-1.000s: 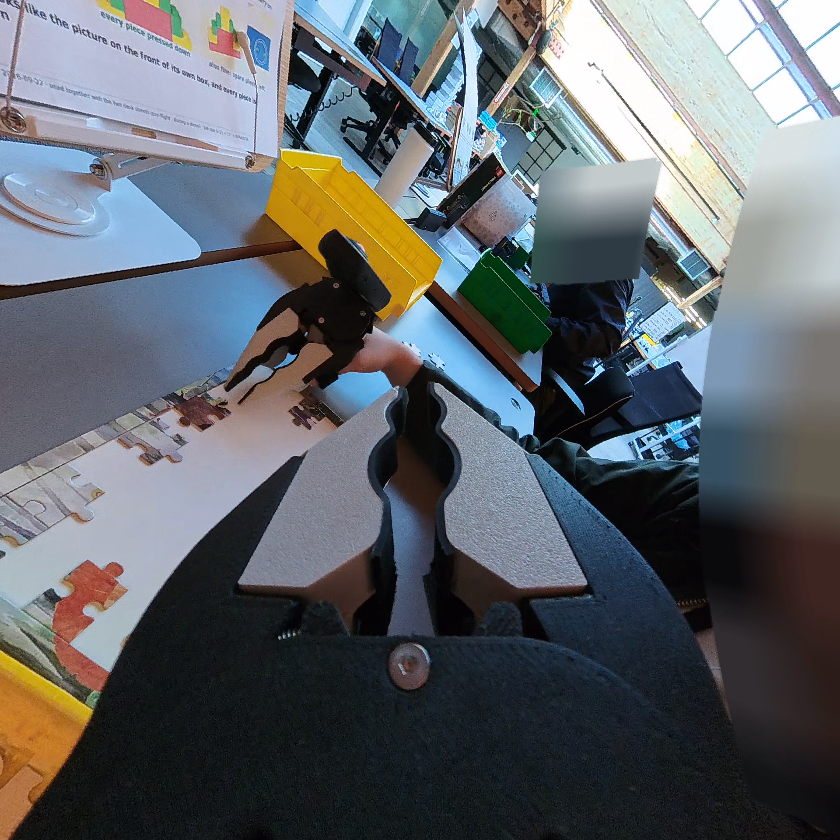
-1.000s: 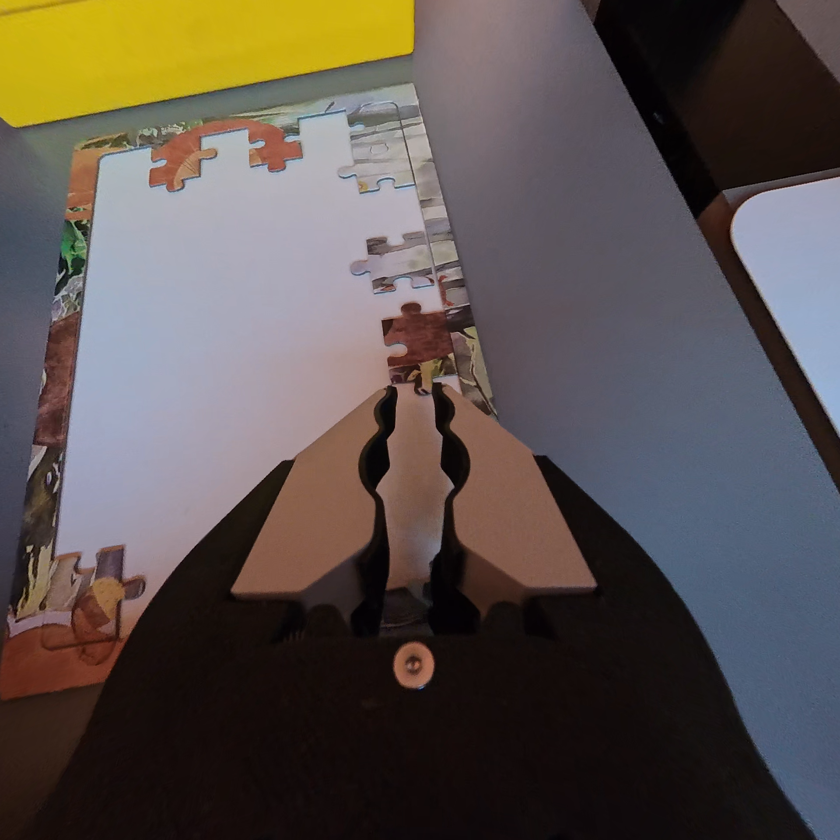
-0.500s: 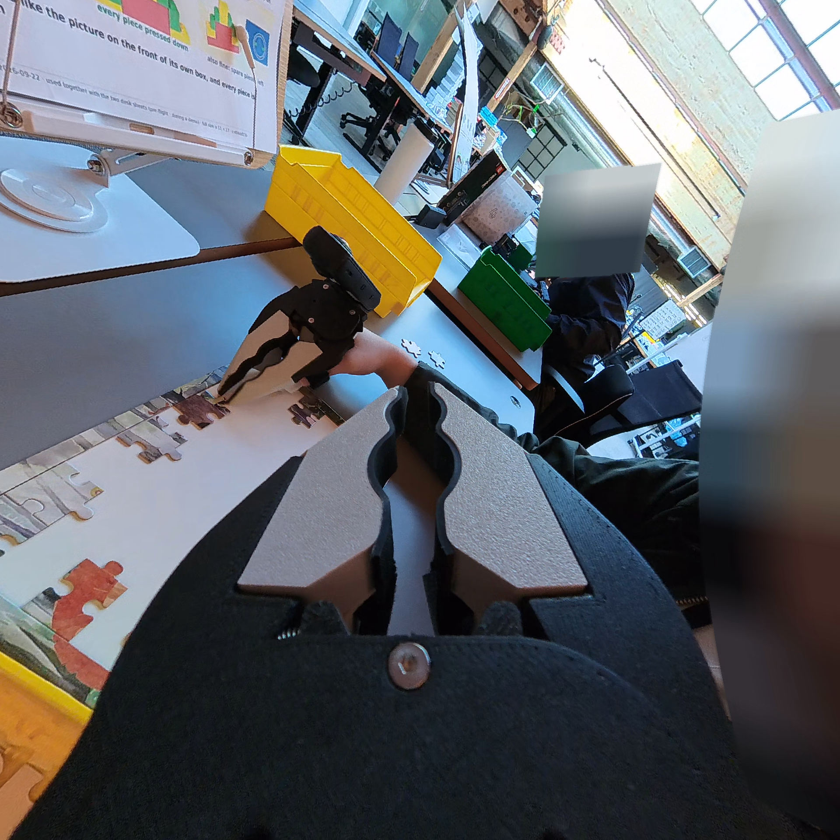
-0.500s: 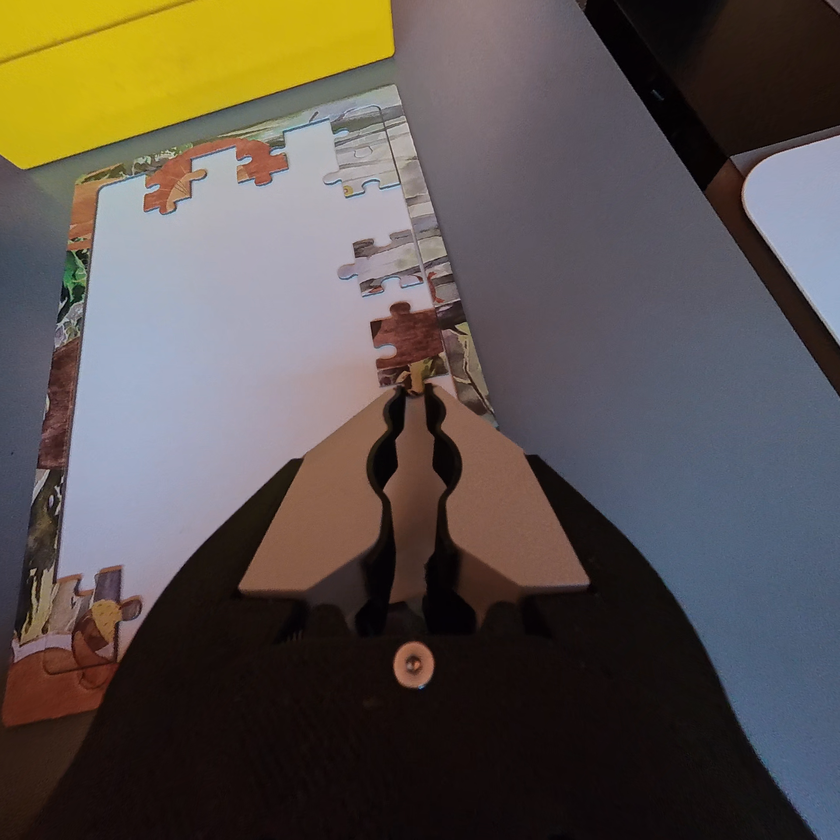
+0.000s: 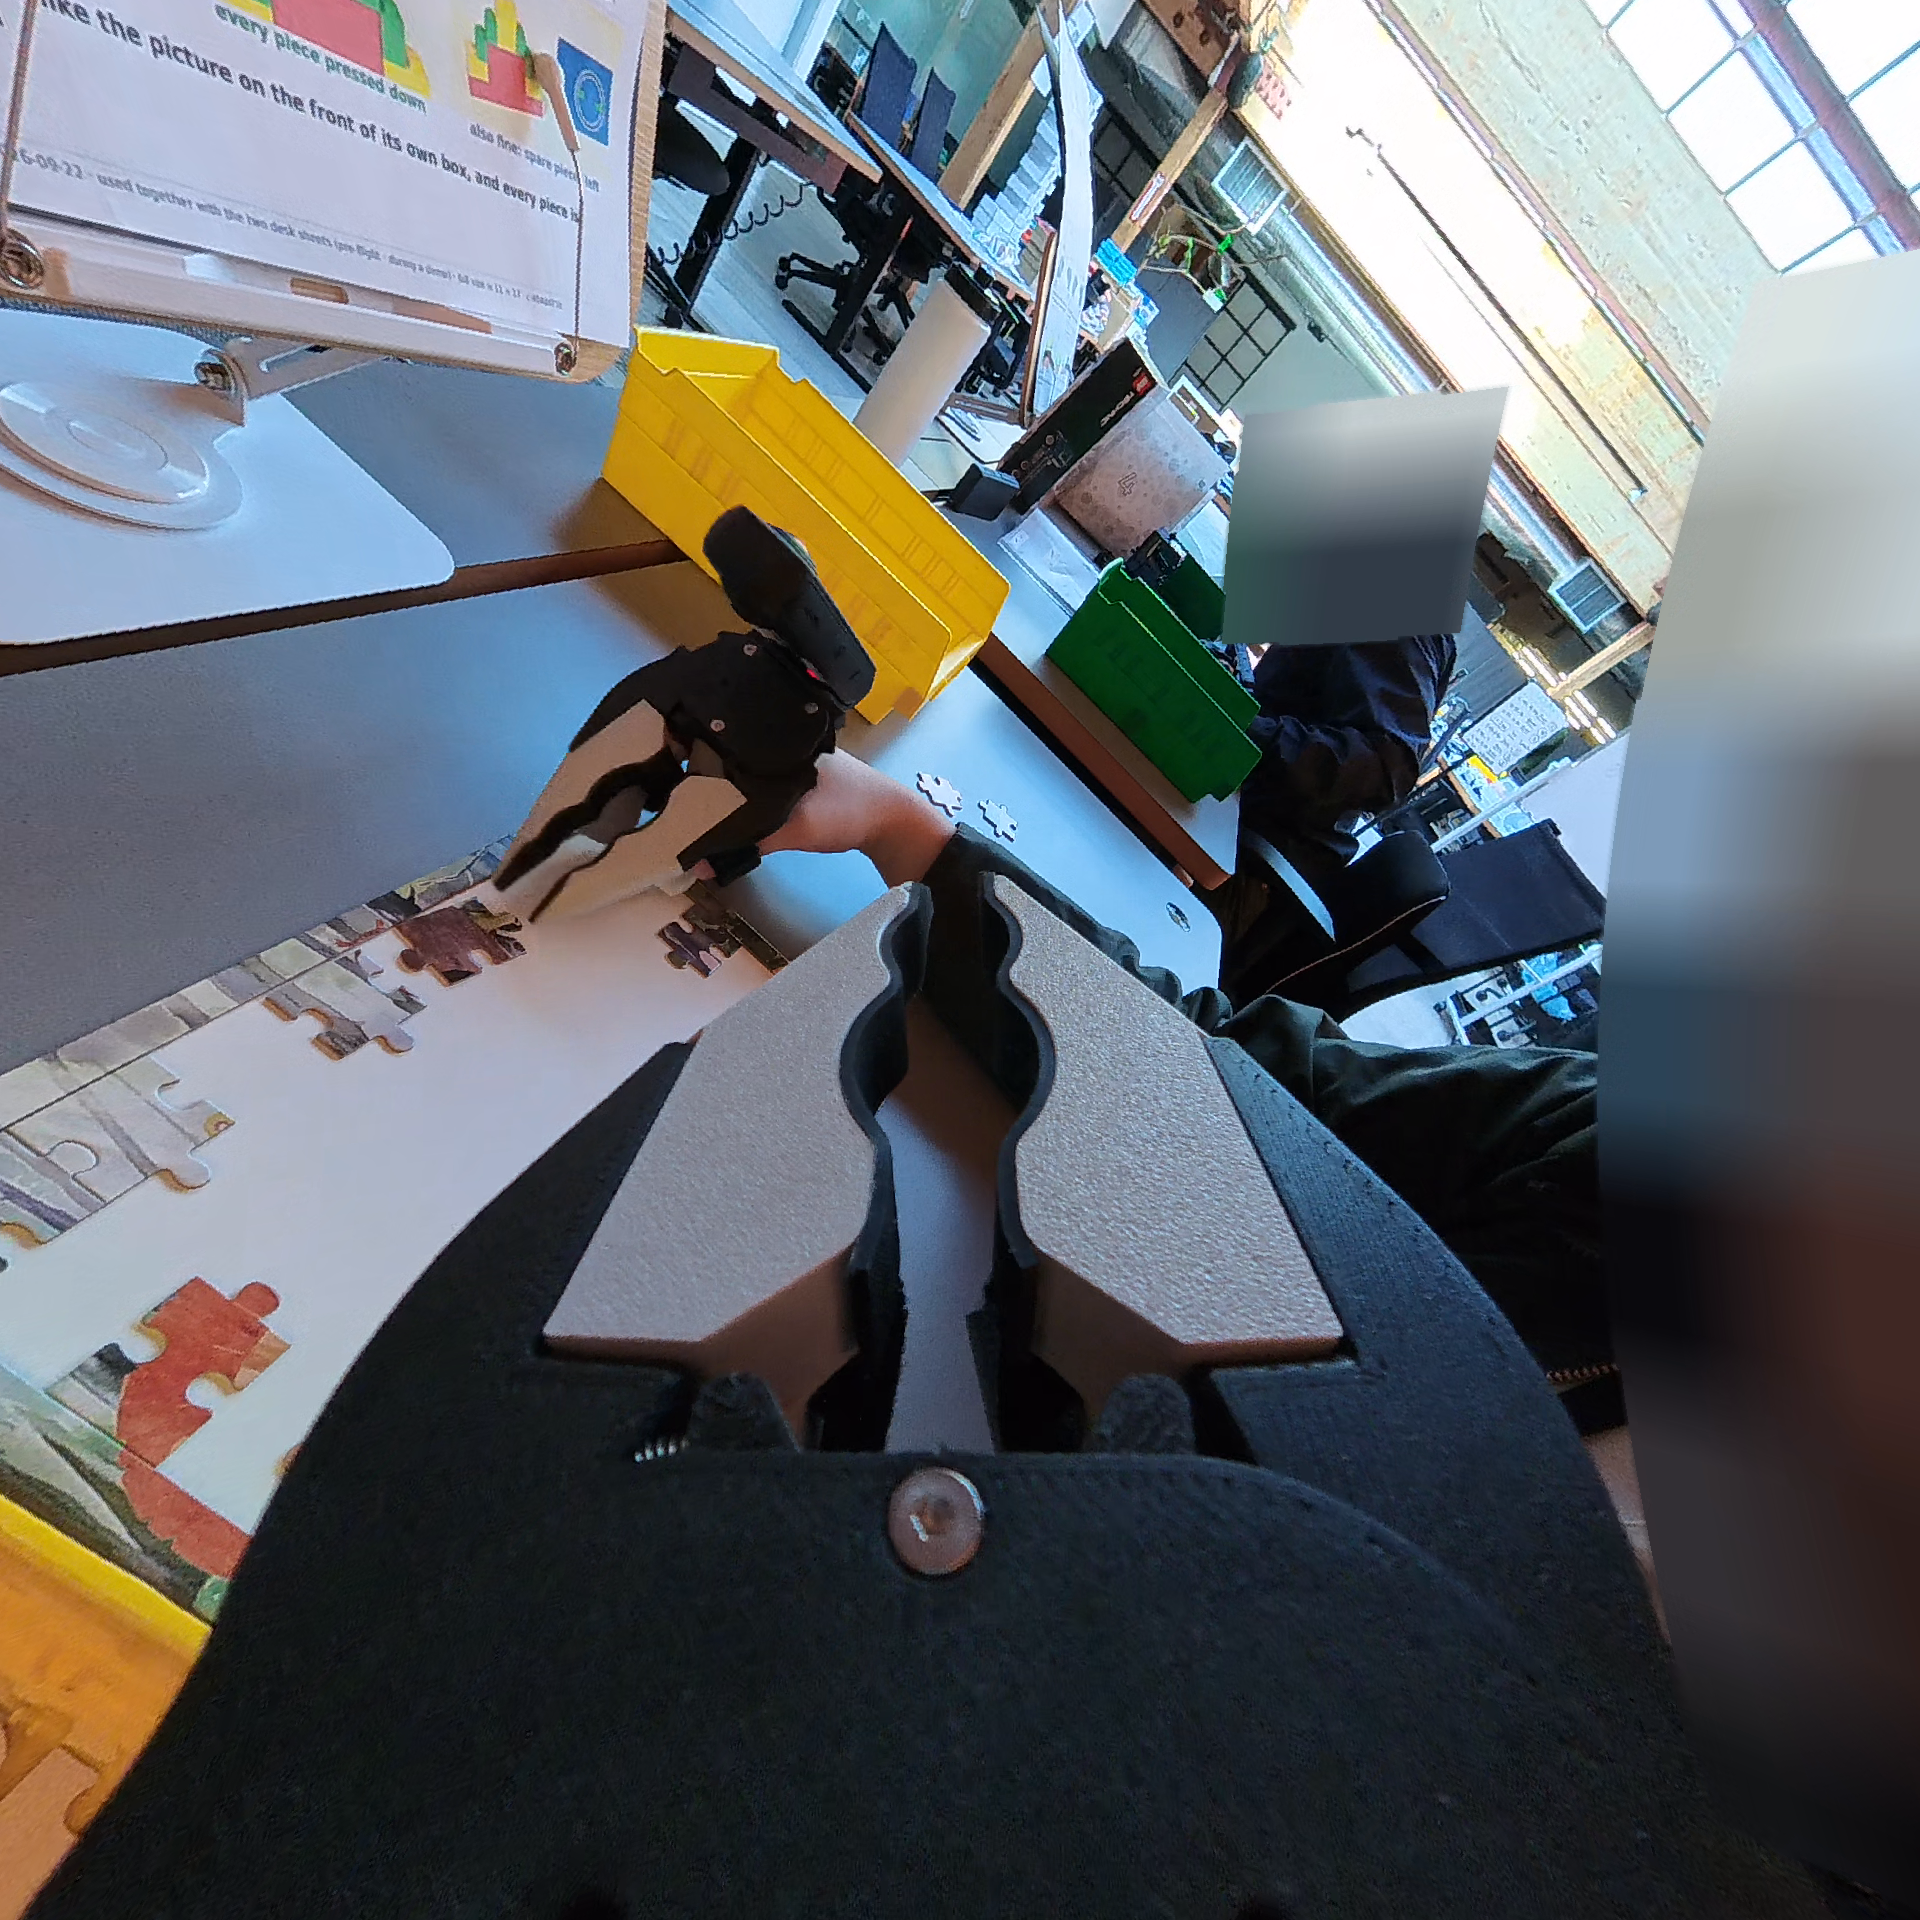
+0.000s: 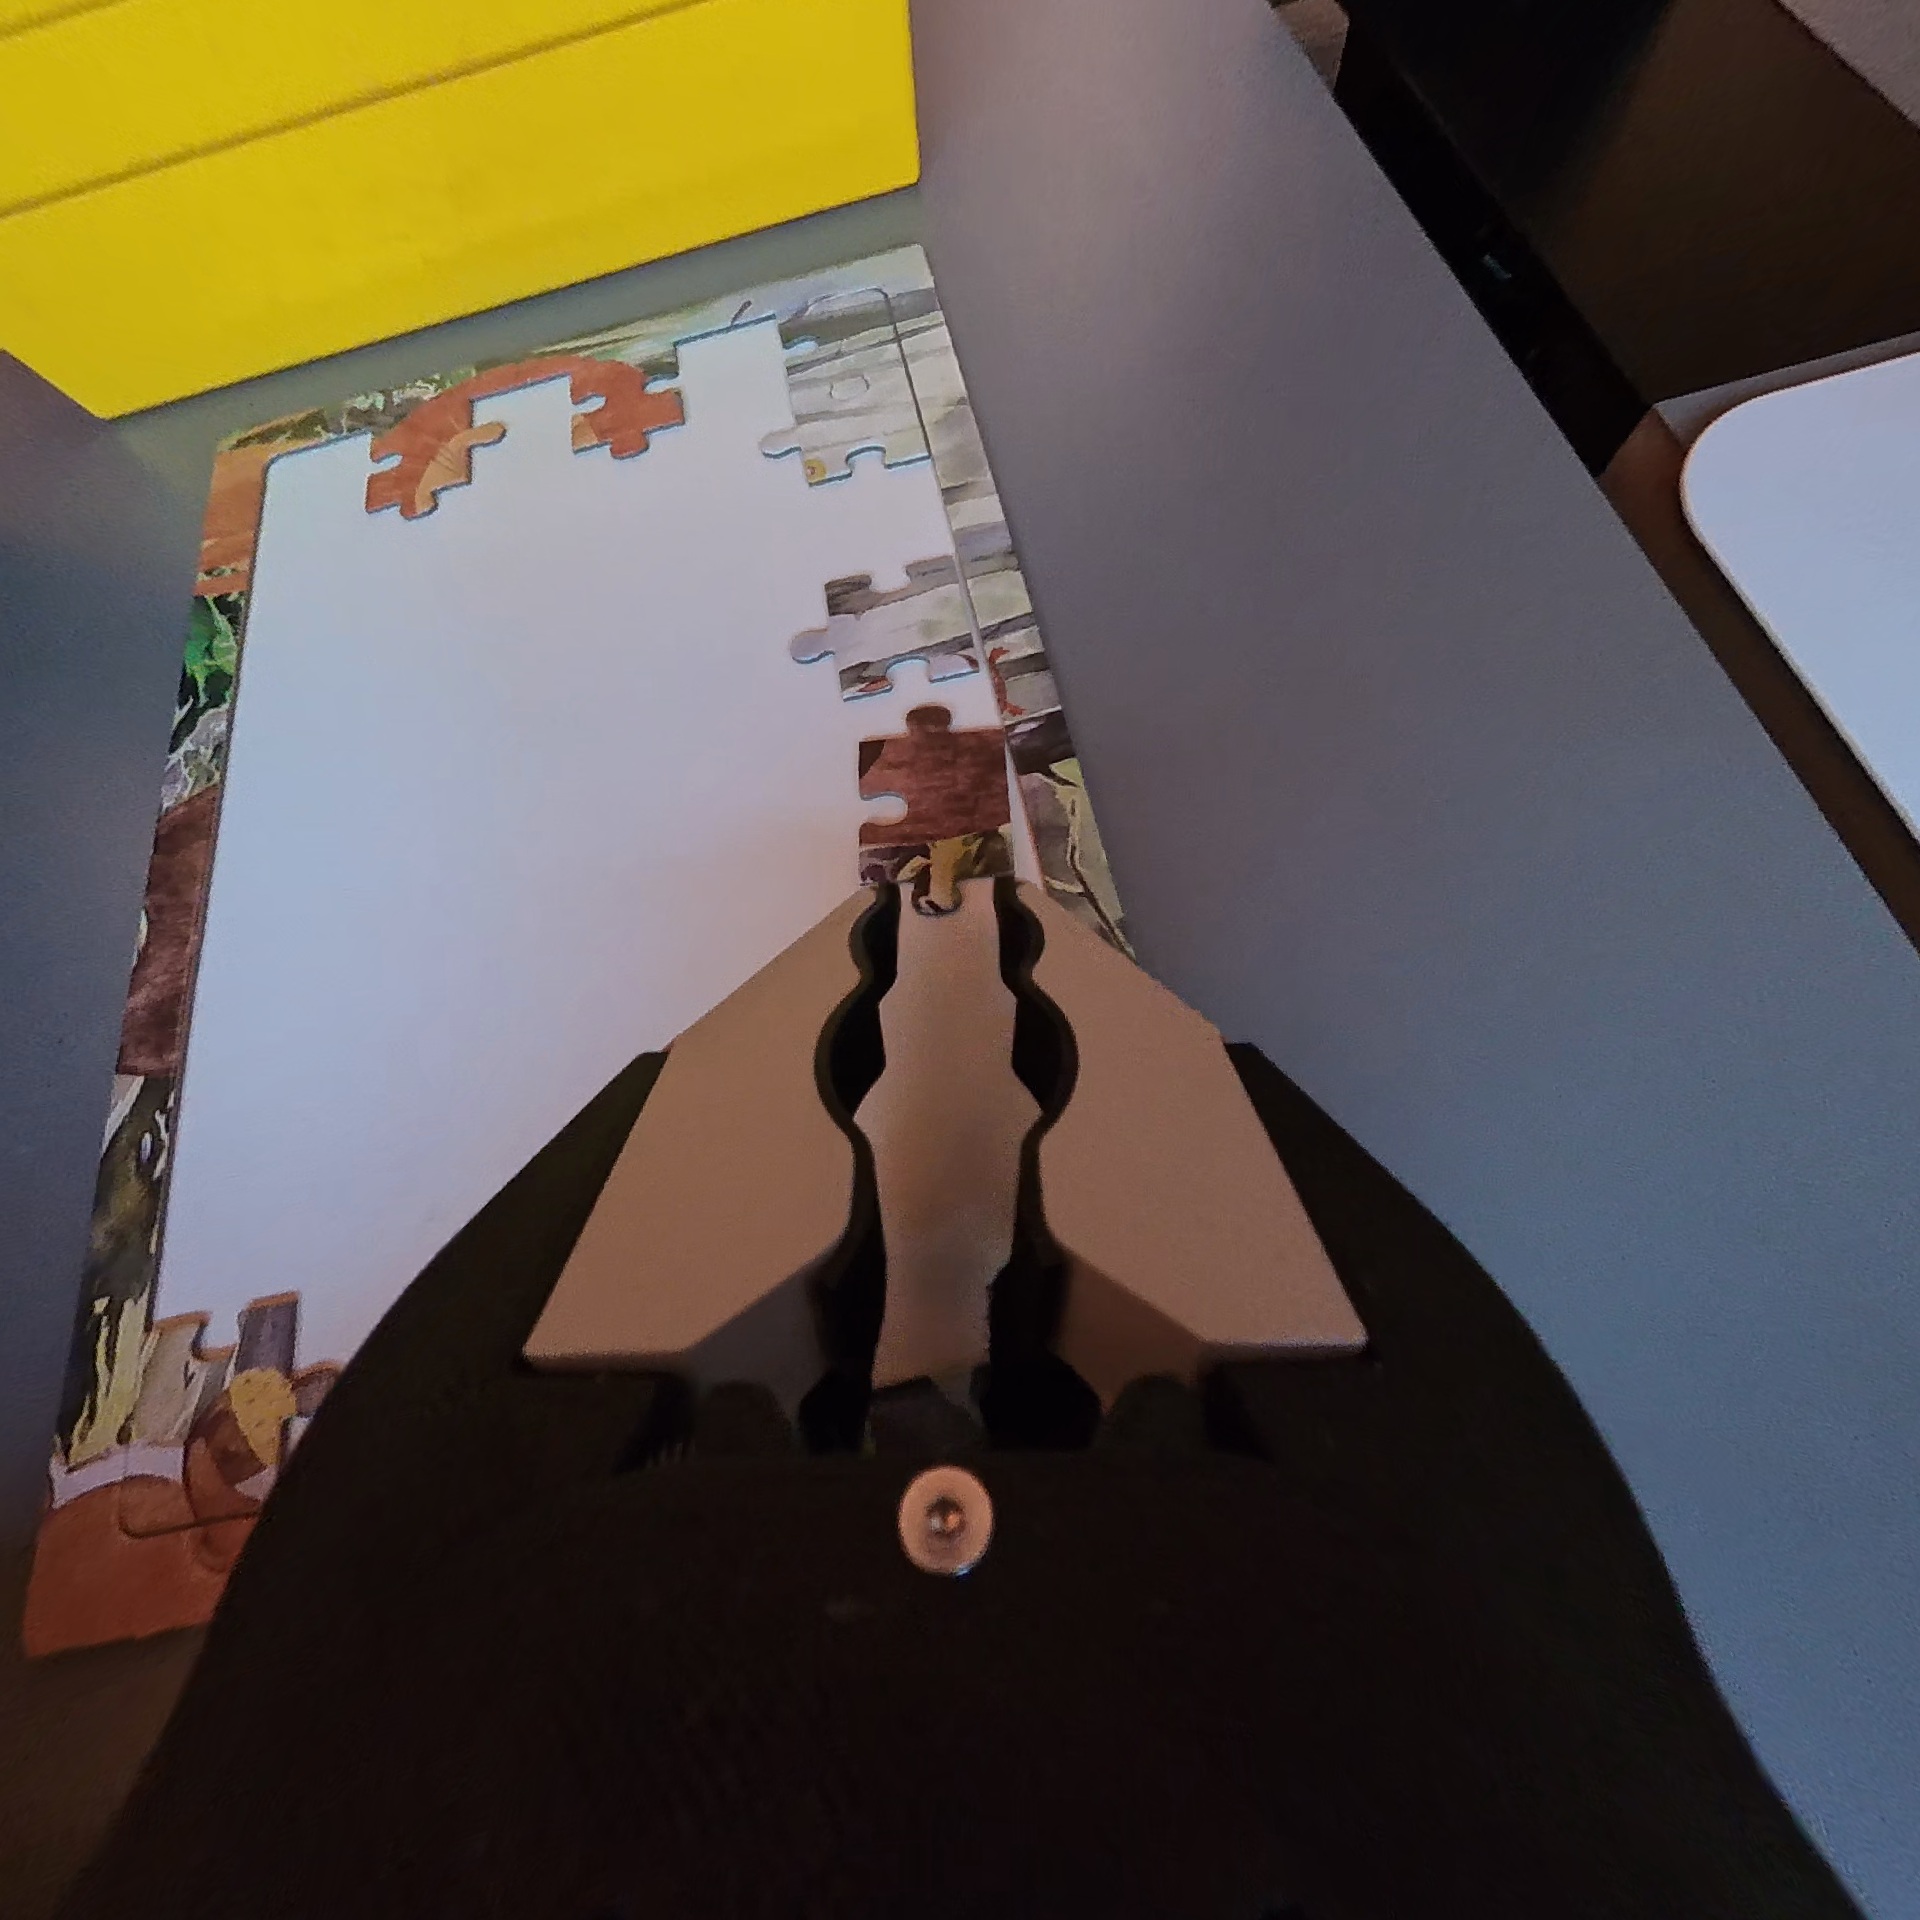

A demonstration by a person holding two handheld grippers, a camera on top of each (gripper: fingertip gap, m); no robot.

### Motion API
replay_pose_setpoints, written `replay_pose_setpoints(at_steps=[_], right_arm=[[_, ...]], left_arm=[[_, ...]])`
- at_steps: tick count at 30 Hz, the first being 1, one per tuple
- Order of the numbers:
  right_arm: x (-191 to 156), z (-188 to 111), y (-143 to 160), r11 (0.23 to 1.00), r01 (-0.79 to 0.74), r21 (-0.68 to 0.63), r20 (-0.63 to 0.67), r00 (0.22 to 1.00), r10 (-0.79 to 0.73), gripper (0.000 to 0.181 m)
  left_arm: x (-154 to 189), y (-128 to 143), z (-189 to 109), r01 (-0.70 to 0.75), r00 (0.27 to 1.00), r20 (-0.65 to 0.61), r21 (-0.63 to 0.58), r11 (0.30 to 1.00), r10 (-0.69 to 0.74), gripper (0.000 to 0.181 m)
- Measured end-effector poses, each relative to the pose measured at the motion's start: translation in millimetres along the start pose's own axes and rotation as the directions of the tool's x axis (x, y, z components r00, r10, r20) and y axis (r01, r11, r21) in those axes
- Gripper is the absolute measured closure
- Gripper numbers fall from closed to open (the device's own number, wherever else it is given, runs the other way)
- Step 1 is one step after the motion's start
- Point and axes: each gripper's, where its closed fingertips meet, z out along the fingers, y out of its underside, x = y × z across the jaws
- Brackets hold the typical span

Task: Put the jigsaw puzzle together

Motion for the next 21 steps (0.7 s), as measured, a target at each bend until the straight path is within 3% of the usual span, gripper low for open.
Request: replay_pose_setpoints(at_steps=[14,18,21], right_arm=[[-8,5,4,0.993,0.102,-0.060,-0.004,0.995,-0.102,0.181],[-26,5,7,0.992,0.092,-0.092,0.099,0.992,-0.083,0.181],[-11,1,-4,0.990,0.131,-0.045,-0.008,0.991,-0.131,0.181]], left_arm=[[0,0,1,0.003,1.000,-0.002,-0.002,1.000,-0.003,0.174],[0,1,1,0.004,1.000,-0.004,-0.005,1.000,-0.004,0.174],[0,1,2,0.005,1.000,-0.004,-0.007,1.000,-0.005,0.174]])
